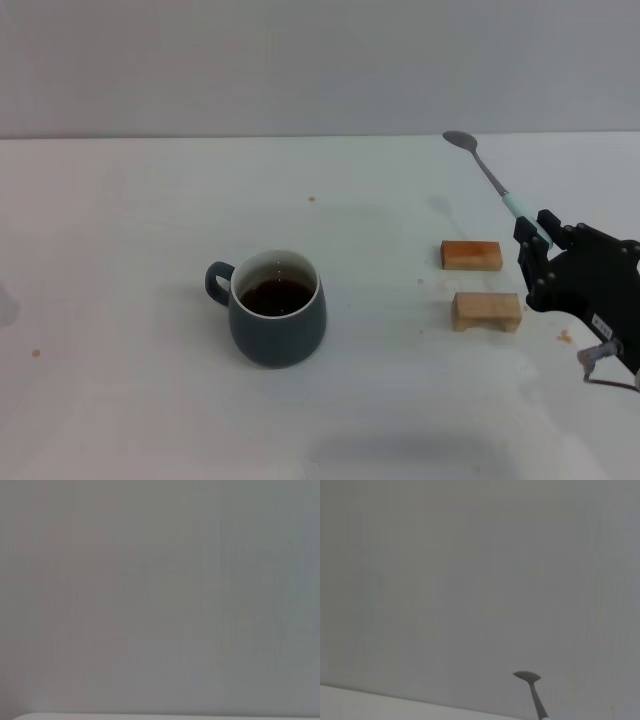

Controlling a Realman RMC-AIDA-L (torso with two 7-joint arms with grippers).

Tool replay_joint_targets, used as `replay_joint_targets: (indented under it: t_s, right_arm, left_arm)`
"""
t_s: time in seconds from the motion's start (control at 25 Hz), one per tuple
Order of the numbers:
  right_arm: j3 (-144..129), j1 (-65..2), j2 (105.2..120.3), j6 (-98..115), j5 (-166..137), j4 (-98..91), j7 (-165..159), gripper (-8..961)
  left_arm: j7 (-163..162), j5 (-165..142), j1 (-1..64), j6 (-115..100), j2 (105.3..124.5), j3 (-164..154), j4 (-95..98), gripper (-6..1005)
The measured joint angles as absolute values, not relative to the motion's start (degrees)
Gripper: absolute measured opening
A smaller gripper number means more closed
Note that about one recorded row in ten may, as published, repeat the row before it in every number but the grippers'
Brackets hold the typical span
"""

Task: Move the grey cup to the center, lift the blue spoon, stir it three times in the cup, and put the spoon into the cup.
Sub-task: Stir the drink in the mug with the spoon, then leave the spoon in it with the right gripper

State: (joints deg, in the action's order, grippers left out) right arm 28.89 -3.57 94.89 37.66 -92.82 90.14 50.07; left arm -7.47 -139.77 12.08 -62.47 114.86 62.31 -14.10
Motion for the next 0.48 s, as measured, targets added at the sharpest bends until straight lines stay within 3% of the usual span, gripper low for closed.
replay_joint_targets:
  t_s: [0.12, 0.24, 0.32, 0.36, 0.4, 0.48]
  right_arm:
    - [31.74, -2.75, 94.90, 33.86, -93.72, 90.95, 50.06, 159]
    - [37.67, -0.55, 96.03, 25.96, -97.15, 92.25, 50.05, 159]
    - [42.49, 1.42, 97.79, 19.18, -99.93, 93.22, 50.06, 159]
    - [47.28, 3.15, 99.79, 12.48, -102.15, 94.24, 50.10, 159]
    - [47.28, 3.15, 99.79, 12.48, -102.15, 94.24, 50.10, 159]
    - [52.15, 4.80, 102.07, 5.39, -104.01, 95.18, 50.39, 159]
  left_arm:
    - [-7.47, -139.68, 12.25, -62.15, 114.79, 62.31, -13.95, 0]
    - [-7.47, -139.64, 12.33, -62.11, 114.78, 62.31, -13.91, 0]
    - [-7.47, -139.60, 12.46, -62.10, 114.78, 62.32, -13.69, 0]
    - [-7.47, -139.57, 12.55, -62.09, 114.79, 62.33, -13.49, 0]
    - [-7.47, -139.54, 12.65, -62.08, 114.81, 62.36, -13.29, 0]
    - [-7.47, -139.54, 12.80, -62.07, 114.84, 62.39, -13.00, 0]
